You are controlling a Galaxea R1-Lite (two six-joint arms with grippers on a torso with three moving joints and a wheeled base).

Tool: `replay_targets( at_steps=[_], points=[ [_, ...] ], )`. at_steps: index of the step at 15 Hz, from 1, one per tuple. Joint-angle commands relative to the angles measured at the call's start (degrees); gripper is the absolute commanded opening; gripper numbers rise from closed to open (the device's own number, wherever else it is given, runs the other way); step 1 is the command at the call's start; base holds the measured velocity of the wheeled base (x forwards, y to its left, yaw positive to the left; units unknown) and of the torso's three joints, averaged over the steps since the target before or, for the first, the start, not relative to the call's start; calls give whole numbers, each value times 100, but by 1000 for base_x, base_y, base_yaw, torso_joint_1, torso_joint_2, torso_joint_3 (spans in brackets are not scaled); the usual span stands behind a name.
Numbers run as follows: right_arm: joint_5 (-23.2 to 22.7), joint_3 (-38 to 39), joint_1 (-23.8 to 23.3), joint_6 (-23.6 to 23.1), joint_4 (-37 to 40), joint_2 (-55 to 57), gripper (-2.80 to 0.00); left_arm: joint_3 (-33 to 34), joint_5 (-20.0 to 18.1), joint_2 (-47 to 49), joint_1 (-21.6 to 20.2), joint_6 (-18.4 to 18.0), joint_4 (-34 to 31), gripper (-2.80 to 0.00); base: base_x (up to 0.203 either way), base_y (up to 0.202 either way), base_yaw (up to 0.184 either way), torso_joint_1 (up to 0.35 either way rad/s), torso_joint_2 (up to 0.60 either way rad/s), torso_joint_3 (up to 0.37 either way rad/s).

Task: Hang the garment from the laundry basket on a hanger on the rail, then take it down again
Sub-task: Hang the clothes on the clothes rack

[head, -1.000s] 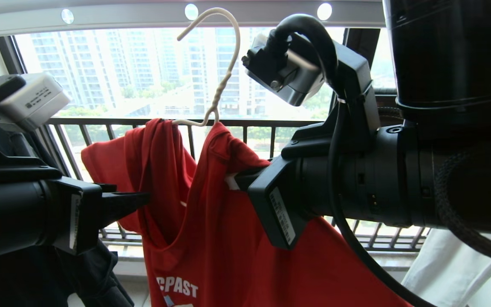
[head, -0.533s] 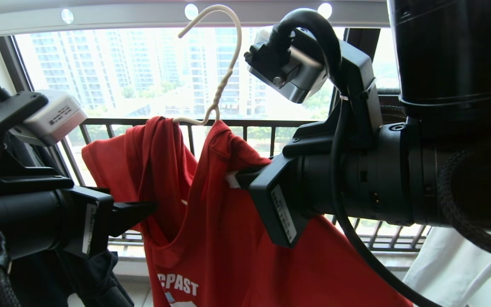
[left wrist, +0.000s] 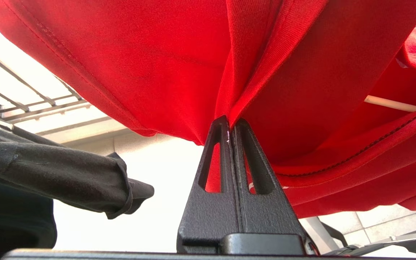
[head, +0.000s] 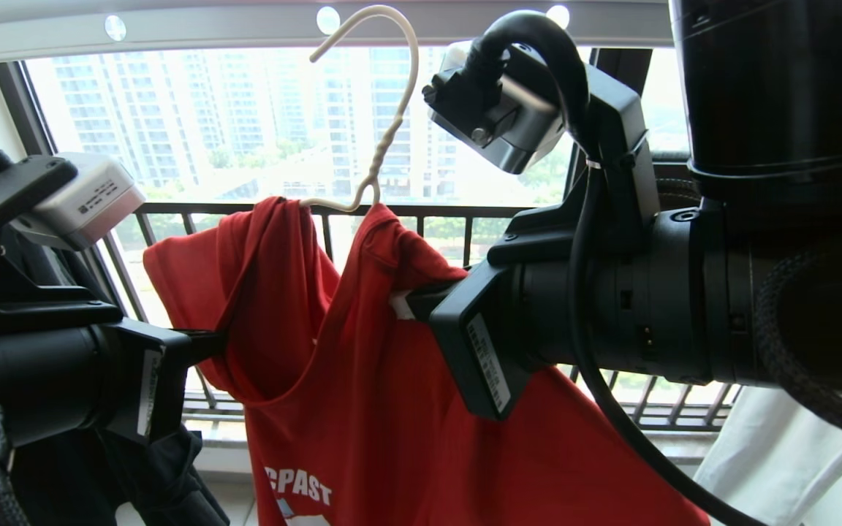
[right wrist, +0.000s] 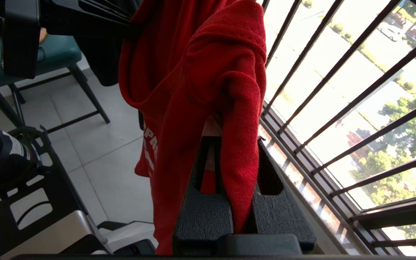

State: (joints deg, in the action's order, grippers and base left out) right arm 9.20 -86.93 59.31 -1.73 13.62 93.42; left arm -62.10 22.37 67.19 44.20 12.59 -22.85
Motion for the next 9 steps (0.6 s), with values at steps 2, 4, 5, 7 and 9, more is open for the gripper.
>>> replay_targets(
  at_steps=[2,4,5,7,9],
  points=[
    [2,1,2,-3,9,-16,-280,-4,22,-22,-8,6,-9,-280,0,0,0,0,0,0],
    [2,10,2,-3,9,-8,-280,-21,16,-91,-8,6,7,-280,0,0,0,0,0,0],
    [-6,27,2,5,10,14,-280,-65,14,-138,-8,8,15,-280,0,0,0,0,0,0],
    [-6,34,2,6,1,57,-280,-103,13,-207,-19,17,17,-280,0,0,0,0,0,0],
    [-6,18,2,6,1,71,-280,-118,13,-198,-26,24,26,-280,0,0,0,0,0,0]
  ],
)
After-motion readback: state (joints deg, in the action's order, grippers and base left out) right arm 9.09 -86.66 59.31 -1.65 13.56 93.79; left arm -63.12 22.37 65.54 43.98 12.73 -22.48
